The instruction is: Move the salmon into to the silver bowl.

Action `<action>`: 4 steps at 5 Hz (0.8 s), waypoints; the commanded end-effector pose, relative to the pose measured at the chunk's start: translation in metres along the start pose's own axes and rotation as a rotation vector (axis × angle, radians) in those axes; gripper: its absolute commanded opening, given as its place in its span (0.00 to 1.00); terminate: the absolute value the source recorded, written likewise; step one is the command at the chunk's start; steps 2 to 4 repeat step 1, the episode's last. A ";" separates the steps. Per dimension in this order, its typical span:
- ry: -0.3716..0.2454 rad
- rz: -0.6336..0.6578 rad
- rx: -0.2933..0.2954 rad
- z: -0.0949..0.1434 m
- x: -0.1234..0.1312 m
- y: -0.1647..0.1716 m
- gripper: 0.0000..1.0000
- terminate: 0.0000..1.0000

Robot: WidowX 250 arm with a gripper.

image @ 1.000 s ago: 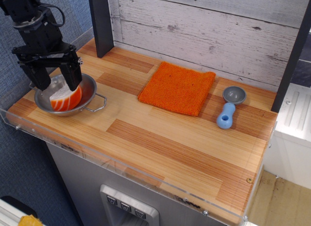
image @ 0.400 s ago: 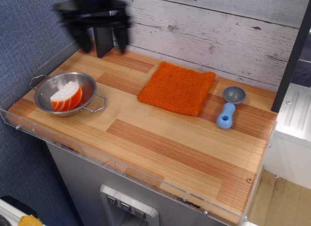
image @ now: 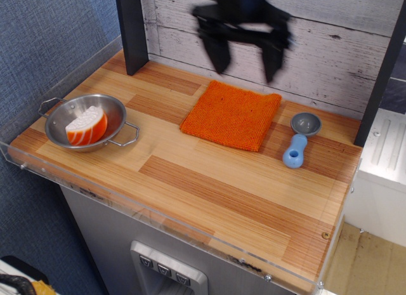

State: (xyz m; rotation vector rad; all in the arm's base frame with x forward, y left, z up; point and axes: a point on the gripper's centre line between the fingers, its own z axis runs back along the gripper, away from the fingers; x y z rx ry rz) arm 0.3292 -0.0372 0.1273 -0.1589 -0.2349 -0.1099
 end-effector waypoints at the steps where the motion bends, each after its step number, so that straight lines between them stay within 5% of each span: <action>1: 0.029 0.006 0.085 0.001 -0.002 -0.018 1.00 1.00; 4: 0.029 0.006 0.085 0.001 -0.002 -0.018 1.00 1.00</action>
